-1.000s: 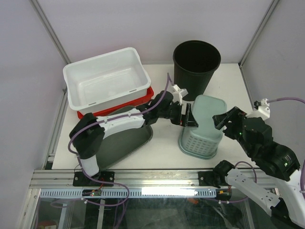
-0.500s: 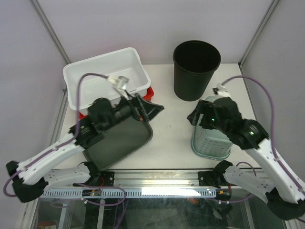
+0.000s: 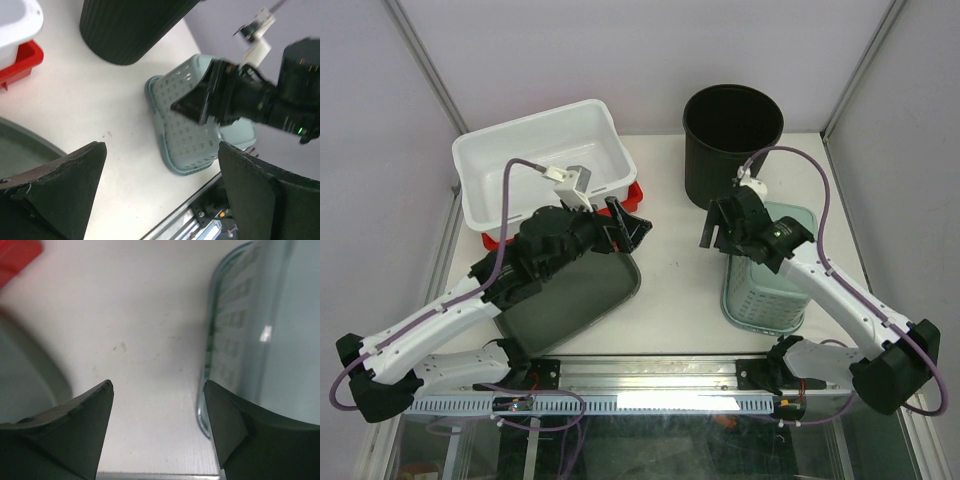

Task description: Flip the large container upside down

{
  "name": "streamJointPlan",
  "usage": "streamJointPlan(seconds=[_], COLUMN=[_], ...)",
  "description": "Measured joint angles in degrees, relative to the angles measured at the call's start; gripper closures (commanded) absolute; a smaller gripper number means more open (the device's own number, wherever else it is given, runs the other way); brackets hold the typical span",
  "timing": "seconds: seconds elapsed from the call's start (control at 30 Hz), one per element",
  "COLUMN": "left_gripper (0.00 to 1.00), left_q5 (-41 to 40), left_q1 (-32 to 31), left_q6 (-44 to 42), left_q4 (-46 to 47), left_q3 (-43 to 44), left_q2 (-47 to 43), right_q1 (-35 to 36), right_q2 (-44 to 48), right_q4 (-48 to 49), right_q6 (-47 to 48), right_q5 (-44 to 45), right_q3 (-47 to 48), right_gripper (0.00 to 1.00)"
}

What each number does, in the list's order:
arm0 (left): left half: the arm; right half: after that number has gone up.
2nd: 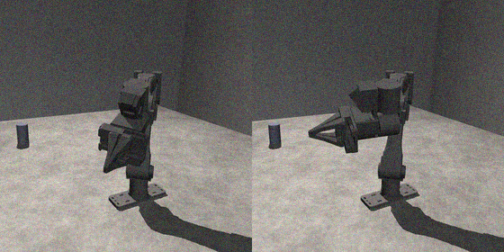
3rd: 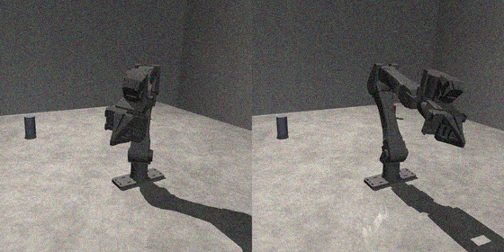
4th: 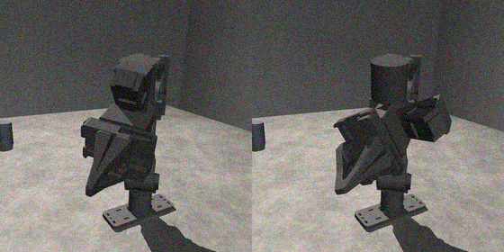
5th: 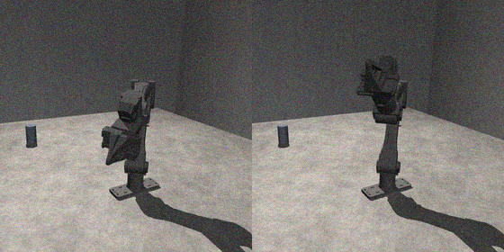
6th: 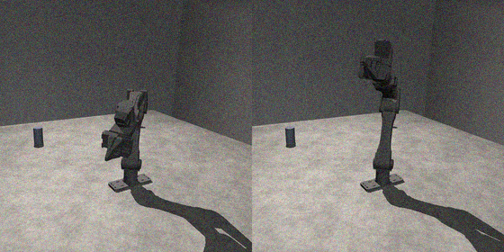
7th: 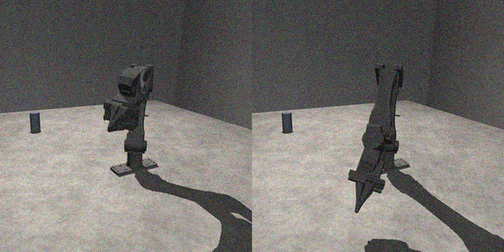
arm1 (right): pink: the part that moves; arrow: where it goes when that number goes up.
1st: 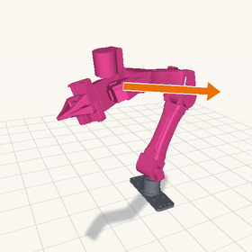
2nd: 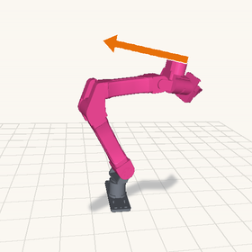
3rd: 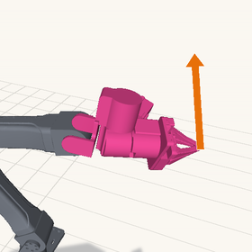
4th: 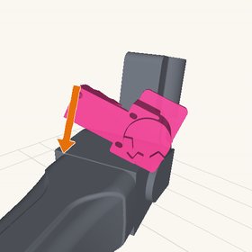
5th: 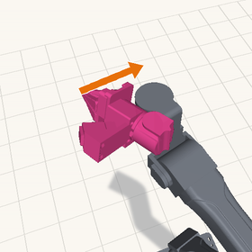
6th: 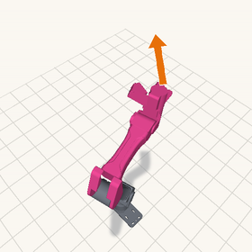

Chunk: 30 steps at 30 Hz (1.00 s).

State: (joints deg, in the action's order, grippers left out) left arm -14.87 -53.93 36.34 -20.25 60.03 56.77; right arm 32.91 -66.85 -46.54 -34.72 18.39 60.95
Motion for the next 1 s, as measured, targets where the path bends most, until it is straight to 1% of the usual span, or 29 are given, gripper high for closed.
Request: streamJointPlan(seconds=[0.1,0.2,0.3,0.4,0.47,0.57,0.63,0.73,0.87,0.93,1.0], left_gripper=[0.01,0.01,0.01,0.01,0.01,0.01,0.01,0.01,0.01,0.01,0.01], left_q5=[0.2,0.44,0.55,2.21,3.96,8.41,11.06,13.66,17.38,19.98,22.58], left_q1=[0.0,0.0,0.04,1.2,2.75,7.43,10.93,14.32,14.93,14.93,14.93], left_q6=[-0.26,-1.36,-2.75,-4.15,-5.01,-6.21,-6.71,-7.72,-8.94,-9.09,-9.2], left_q4=[-1.01,-1.27,-1.29,-1.31,-1.33,-1.31,-1.36,-1.75,-1.95,-1.88,-1.84], left_q3=[0.0,0.02,0.39,1.95,3.3,5.51,6.8,8.76,11.78,12.59,13.2], left_q2=[1.86,2.89,4.42,7.37,9.62,13.29,15.39,17.75,19.45,19.5,19.58], right_q1=[-8.52,-16.2,-21.35,-24.41,-25.42,-25.59,-25.59,-25.59,-25.59,-25.55,-25.64], right_q2=[-0.68,0.63,5.14,9.57,11.21,11.3,11.04,10.38,7.15,5.29,3.76], right_q4=[0.59,-1.05,-3.58,-5.22,-5.38,-5.77,-5.53,-3.65,-0.22,1.16,1.11], right_q6=[-0.22,-0.33,-0.79,-0.92,-0.57,0.85,2.1,4.15,7.15,8.13,8.13], right_q5=[-0.02,1.38,3.1,4.11,4.13,2.71,0.76,-4.31,-13.18,-14.56,-13.2], right_q3=[-1.77,-4.52,-7.61,-8.11,-7.85,-5.99,-4.52,-2.89,-2.91,-4.11,-6.16], right_gripper=[0.24,0.24,0.25,0.26,0.26,0.26,0.27,0.27,0.28,0.27,0.29])
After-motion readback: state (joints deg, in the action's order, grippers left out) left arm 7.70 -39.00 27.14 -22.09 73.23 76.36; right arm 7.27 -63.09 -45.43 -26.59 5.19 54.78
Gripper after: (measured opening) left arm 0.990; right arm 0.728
